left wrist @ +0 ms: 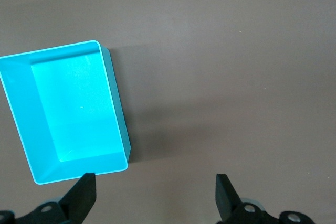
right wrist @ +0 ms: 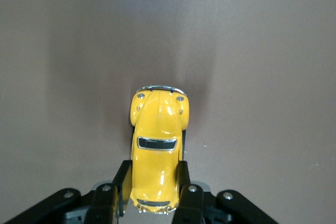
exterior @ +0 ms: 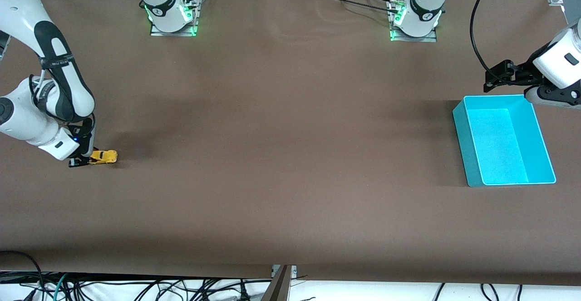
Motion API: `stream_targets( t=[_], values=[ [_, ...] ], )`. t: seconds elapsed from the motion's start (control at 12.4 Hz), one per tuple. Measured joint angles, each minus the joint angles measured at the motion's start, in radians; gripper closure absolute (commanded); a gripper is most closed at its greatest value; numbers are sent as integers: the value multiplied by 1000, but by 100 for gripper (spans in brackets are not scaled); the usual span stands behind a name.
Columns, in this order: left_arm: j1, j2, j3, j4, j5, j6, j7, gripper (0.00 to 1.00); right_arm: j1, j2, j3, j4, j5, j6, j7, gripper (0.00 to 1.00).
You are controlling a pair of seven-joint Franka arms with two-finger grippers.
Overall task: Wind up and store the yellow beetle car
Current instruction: 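Open the right gripper to release the wound car, then lift the right gripper away as the car rolls toward the bin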
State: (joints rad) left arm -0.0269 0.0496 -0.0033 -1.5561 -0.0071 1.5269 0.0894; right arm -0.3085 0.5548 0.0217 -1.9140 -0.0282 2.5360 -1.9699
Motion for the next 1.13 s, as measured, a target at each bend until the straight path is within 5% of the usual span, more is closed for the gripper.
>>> stream_targets(
  t=[0.08, 1.13],
  values=[
    [0, 0, 0, 0, 0, 0, 0, 0, -2, 1, 0, 1, 1, 0, -2, 2],
    [0, 0, 0, -3, 0, 0, 0, 0, -2, 11, 52, 90, 22, -59, -4, 0]
  ],
)
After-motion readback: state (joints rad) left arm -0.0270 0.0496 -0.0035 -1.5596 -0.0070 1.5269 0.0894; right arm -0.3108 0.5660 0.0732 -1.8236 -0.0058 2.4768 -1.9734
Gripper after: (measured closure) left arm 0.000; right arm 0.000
